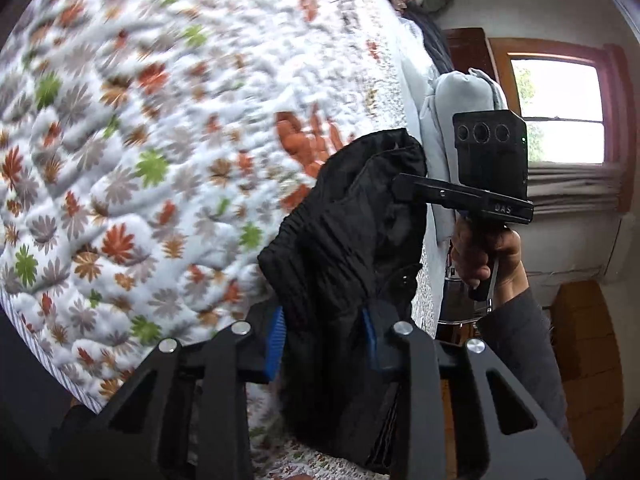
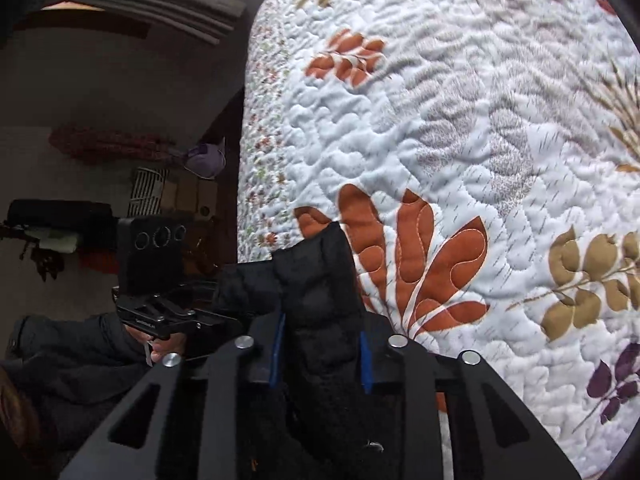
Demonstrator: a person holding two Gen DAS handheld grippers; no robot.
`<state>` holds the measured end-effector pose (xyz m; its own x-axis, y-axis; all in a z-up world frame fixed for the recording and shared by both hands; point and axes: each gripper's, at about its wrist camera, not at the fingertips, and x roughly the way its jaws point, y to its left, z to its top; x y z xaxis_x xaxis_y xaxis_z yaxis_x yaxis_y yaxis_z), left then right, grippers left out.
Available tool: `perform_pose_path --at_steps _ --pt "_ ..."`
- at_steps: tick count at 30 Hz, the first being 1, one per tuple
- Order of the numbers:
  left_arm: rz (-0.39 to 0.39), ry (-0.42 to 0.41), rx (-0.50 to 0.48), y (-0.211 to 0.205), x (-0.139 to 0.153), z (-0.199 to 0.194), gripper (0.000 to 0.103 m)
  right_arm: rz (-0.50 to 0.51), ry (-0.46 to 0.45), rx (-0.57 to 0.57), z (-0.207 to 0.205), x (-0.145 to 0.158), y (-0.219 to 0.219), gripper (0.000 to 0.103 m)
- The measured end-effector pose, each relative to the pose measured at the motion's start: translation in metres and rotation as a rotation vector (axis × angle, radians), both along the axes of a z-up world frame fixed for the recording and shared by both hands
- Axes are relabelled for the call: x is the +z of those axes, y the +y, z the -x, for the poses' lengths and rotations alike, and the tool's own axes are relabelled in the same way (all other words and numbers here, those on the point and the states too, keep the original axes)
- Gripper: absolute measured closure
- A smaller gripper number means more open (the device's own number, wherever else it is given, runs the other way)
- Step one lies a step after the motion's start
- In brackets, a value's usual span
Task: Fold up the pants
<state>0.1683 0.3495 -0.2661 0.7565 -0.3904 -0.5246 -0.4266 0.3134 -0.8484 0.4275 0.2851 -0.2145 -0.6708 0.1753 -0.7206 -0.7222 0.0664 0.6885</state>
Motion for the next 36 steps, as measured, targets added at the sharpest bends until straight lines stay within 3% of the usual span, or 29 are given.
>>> perform_pose_path --at_steps 10,17,21,26,32,36 --pt "-0.107 -0.112 -0.056 -0.034 0.074 -0.006 0.076 -0.081 -0.07 -0.013 -0.005 0.074 -0.039 0.079" --pt "-0.199 -0.219 -0.166 -0.095 0.139 -0.013 0.077 -0.133 -0.168 -0.069 0.002 0.153 -0.116 0.079" --pt "-0.244 -0.275 -0.262 -0.144 0.17 -0.018 0.077 -0.139 -0.229 -0.12 0.004 0.192 -0.182 0.079" --pt "-0.296 -0.32 -0.409 -0.219 0.195 -0.022 0.077 -0.14 -0.274 -0.206 0.006 0.22 -0.271 0.079" --pt "-0.355 -0.353 -0.595 -0.314 0.206 -0.034 0.077 -0.173 -0.297 -0.343 0.013 0.234 -0.39 0.08" --pt "-0.414 -0.362 -0.714 -0.385 0.203 -0.04 0.077 -0.192 -0.282 -0.438 0.017 0.224 -0.472 0.08"
